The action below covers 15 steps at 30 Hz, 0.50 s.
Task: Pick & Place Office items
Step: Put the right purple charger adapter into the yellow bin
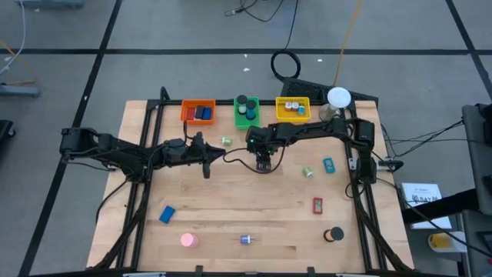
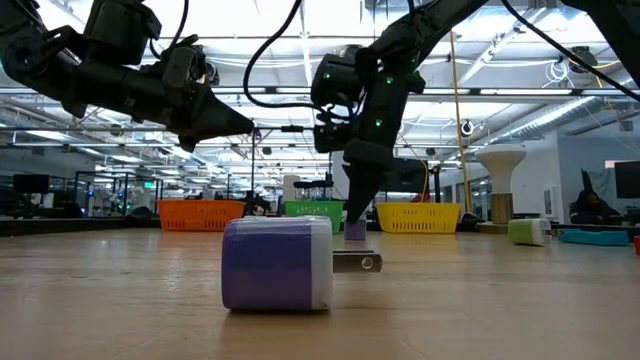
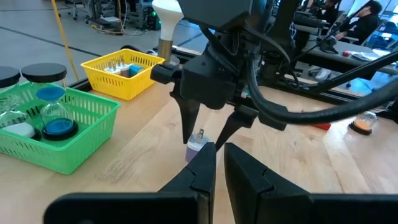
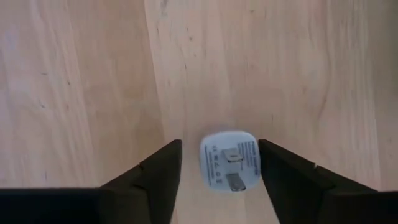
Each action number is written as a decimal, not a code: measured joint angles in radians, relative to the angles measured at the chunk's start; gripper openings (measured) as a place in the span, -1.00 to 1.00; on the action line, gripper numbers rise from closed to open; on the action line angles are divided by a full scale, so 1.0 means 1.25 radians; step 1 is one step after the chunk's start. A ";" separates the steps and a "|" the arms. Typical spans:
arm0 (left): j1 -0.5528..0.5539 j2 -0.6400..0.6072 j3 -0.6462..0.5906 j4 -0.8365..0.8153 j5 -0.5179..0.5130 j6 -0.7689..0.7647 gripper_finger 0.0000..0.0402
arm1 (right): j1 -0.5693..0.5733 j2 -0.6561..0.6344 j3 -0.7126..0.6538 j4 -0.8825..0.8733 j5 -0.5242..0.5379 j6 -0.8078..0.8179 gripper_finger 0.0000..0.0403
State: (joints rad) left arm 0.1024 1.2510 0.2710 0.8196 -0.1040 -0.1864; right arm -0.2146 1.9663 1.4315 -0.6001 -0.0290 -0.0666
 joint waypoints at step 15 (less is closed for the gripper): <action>0.000 0.000 0.000 0.000 0.000 0.000 -0.84 | -0.007 -0.004 -0.019 0.020 -0.002 0.031 -0.33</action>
State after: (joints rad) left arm 0.1024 1.2510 0.2710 0.8196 -0.1040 -0.1867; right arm -0.2236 1.9612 1.4077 -0.5757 -0.0311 -0.0284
